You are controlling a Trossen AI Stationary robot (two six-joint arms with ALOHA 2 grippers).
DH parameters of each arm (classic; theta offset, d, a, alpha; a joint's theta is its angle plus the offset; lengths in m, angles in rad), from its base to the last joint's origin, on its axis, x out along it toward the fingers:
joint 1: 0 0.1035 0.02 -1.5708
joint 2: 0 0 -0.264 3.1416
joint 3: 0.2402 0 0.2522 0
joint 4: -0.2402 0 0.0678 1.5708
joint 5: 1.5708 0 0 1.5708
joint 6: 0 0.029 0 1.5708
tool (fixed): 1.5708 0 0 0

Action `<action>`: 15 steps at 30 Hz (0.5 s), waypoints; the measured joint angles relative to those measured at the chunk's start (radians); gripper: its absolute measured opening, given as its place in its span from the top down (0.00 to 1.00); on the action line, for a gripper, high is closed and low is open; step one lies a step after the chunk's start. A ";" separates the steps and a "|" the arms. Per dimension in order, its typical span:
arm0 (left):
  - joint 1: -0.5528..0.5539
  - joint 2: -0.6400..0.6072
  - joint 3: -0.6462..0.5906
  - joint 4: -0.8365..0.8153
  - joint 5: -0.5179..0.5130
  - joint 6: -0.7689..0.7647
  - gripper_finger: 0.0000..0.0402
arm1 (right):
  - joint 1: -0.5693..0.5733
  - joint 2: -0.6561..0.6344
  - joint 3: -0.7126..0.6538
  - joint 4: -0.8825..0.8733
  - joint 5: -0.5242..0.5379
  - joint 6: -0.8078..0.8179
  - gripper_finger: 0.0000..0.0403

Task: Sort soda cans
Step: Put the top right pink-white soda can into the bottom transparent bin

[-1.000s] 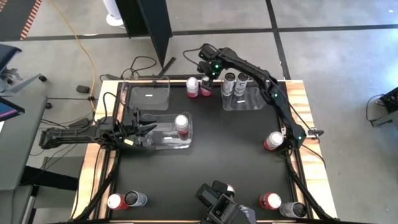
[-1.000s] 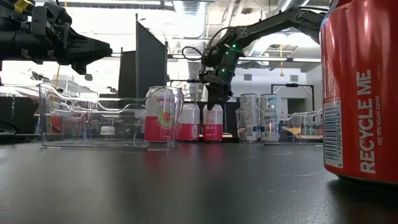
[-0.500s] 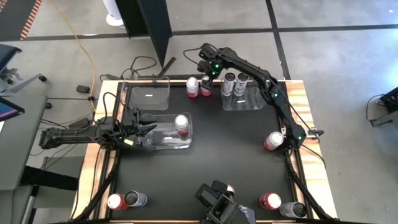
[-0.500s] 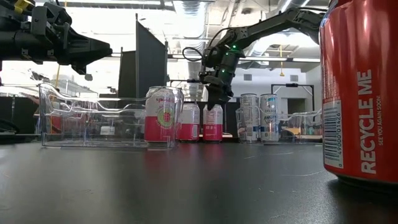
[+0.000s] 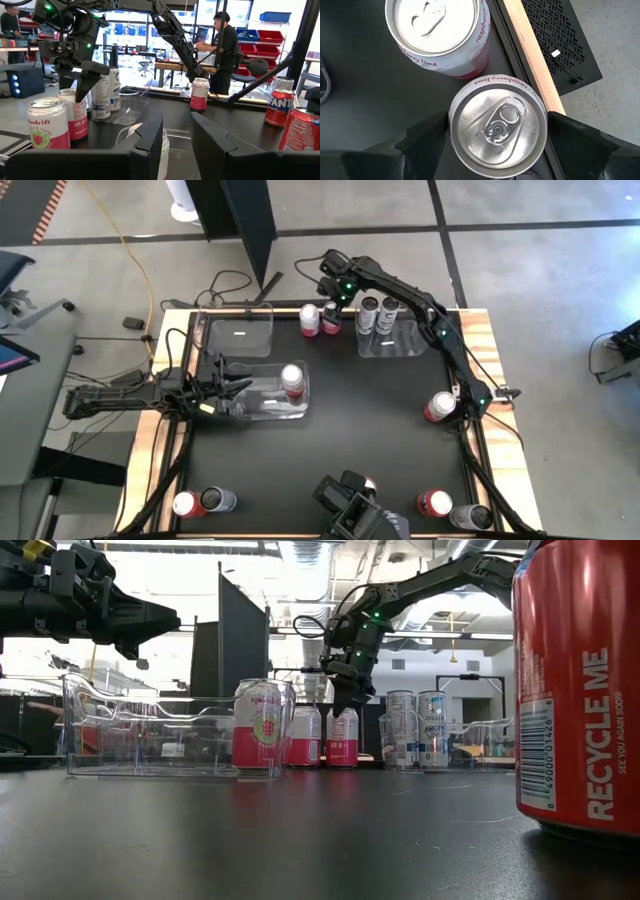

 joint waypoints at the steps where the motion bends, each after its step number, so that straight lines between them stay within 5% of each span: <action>1: 0.000 0.000 0.000 0.000 0.000 0.000 0.77 | 0.000 0.000 0.000 0.000 0.001 0.003 0.11; 15: 0.000 0.000 0.000 0.001 0.000 0.000 0.77 | 0.002 -0.001 0.000 -0.001 0.011 0.011 0.15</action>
